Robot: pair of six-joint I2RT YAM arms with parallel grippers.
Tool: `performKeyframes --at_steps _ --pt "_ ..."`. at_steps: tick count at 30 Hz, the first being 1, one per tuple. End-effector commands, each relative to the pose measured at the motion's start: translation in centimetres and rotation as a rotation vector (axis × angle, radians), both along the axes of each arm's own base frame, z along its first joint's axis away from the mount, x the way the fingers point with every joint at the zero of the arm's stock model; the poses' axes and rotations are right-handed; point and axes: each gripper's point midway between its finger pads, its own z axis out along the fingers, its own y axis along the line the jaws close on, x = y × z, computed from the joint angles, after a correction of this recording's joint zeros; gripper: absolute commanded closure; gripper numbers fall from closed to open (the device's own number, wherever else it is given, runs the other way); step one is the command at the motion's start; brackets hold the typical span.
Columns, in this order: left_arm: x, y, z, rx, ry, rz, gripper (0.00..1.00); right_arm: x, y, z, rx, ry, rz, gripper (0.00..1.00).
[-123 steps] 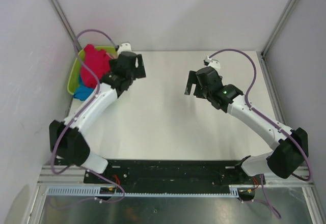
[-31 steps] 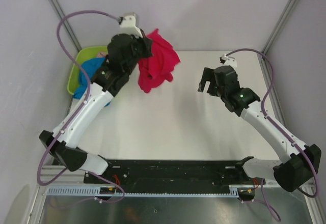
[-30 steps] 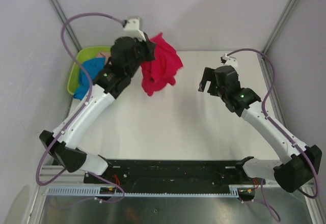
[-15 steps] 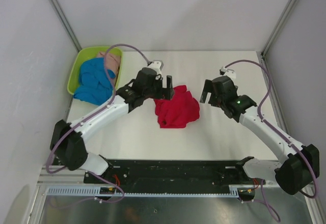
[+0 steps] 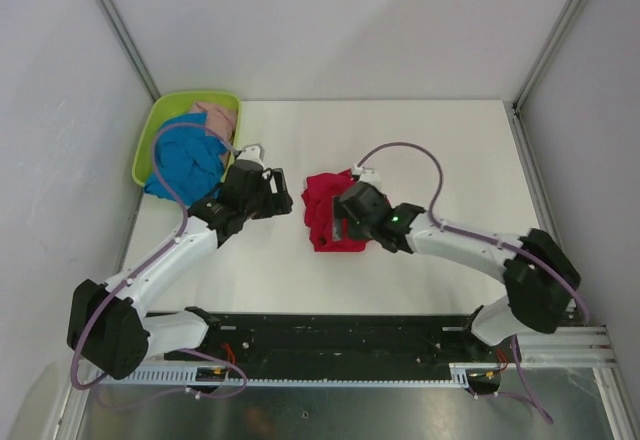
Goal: Fold and stack the t-shirts
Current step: Flatten out the tshirt
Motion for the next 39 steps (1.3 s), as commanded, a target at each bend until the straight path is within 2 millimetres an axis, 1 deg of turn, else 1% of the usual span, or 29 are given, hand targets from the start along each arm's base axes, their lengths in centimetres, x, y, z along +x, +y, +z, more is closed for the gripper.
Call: performKeyframes --at_steps 1,5,7,10,14,17,22,26,28,30,33,35,37,38,39 --pt "-0.1 1.0 1.4 -0.025 -0.040 0.040 0.17 1.2 3.7 -0.1 0.056 -0.024 -0.015 0.18" --pt "-0.5 1.2 0.6 -0.018 -0.018 0.034 0.17 1.9 4.9 -1.5 0.022 -0.024 -0.022 0.19" --pt "-0.6 1.2 0.1 -0.014 -0.007 0.028 0.18 2.3 5.3 -1.8 0.002 -0.028 -0.031 0.19" --pt "-0.8 1.1 -0.4 -0.011 0.006 0.018 0.18 2.6 5.7 -2.0 -0.029 -0.043 -0.040 0.19" --pt "-1.0 1.2 -0.8 -0.003 0.016 0.010 0.18 2.4 6.1 -1.4 -0.103 -0.098 -0.053 0.19" --pt "-1.0 1.3 -0.8 0.000 0.017 0.012 0.18 2.4 6.3 -2.3 -0.142 -0.085 -0.054 0.20" --pt "-0.9 1.5 -0.7 -0.002 0.014 0.015 0.18 2.4 6.2 -4.2 -0.191 -0.049 -0.061 0.23" --pt "-0.9 1.5 -0.8 -0.004 0.019 0.015 0.18 2.6 5.4 -4.9 -0.220 -0.037 -0.086 0.26" --pt "-0.9 1.5 -0.9 -0.004 0.023 0.013 0.18 2.7 5.2 -5.3 -0.226 -0.029 -0.089 0.29" --pt "-0.9 1.5 -1.0 -0.005 0.024 0.012 0.18 2.8 5.2 -5.5 -0.230 -0.027 -0.089 0.35" --pt "-0.8 1.4 -1.0 -0.006 0.028 0.012 0.18 3.0 4.7 -5.2 -0.240 -0.035 -0.104 0.49" --pt "-0.8 1.3 -1.2 -0.010 0.036 0.009 0.19 3.2 3.9 -4.4 -0.253 -0.048 -0.122 0.67" --pt "-0.8 0.9 -1.6 -0.018 0.057 0.001 0.19 3.5 2.8 -3.3 -0.263 -0.063 -0.145 0.88" --pt "-0.7 0.6 -1.9 -0.025 0.072 -0.003 0.19 3.7 2.2 -2.6 -0.268 -0.071 -0.155 0.94" --pt "-0.6 0.2 -2.1 -0.037 0.087 -0.009 0.20 3.9 1.5 -1.8 -0.273 -0.084 -0.170 0.97"
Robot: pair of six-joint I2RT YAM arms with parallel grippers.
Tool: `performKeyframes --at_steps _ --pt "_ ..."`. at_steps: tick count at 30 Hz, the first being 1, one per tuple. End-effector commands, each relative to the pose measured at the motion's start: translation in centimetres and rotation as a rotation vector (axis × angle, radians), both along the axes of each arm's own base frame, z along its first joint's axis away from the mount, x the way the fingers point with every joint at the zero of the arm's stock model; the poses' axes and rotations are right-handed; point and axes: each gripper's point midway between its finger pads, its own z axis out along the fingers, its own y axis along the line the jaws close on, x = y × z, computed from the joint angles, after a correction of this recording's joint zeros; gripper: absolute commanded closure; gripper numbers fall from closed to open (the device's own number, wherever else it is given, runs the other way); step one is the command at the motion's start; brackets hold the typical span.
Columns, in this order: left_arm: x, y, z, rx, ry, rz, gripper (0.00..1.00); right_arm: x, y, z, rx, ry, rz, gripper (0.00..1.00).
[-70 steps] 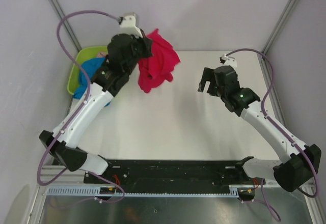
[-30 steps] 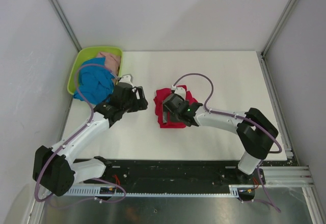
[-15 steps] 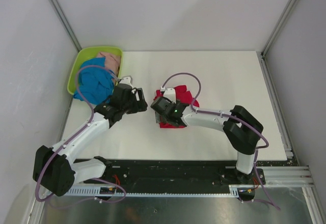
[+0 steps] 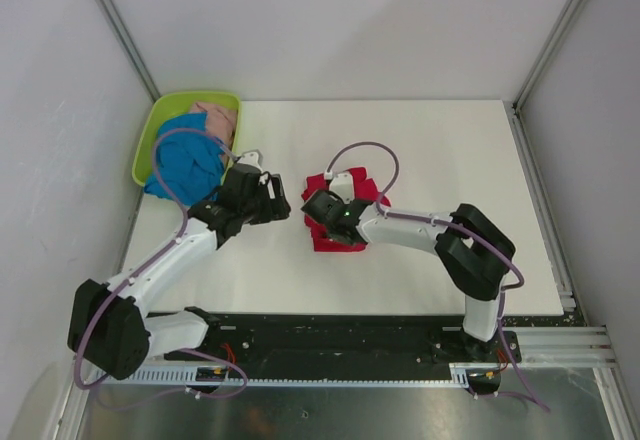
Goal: Fold and stack the t-shirts
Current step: Flatten out the tshirt
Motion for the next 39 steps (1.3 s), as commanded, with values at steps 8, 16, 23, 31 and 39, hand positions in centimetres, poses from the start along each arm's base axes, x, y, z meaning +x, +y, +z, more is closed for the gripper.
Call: performKeyframes --at_steps 8,16,23,31,39 --pt "2.2 -5.1 -2.2 -0.107 0.099 -0.058 0.23 6.6 -14.7 9.5 0.037 -0.162 -0.323 1.00" --pt "2.6 -8.8 -4.7 -0.123 0.155 -0.129 0.29 10.3 -22.3 8.1 0.104 -0.112 -0.471 1.00" --pt "2.2 -9.9 -5.7 -0.122 0.176 -0.157 0.35 11.5 -25.2 5.5 0.104 -0.055 -0.539 1.00" --pt "0.2 -10.7 -7.1 -0.106 0.213 -0.193 0.43 13.1 -28.0 2.8 0.134 -0.014 -0.611 1.00" --pt "-1.0 -10.9 -8.7 -0.074 0.247 -0.191 0.45 13.8 -29.4 0.8 0.135 0.015 -0.640 1.00"
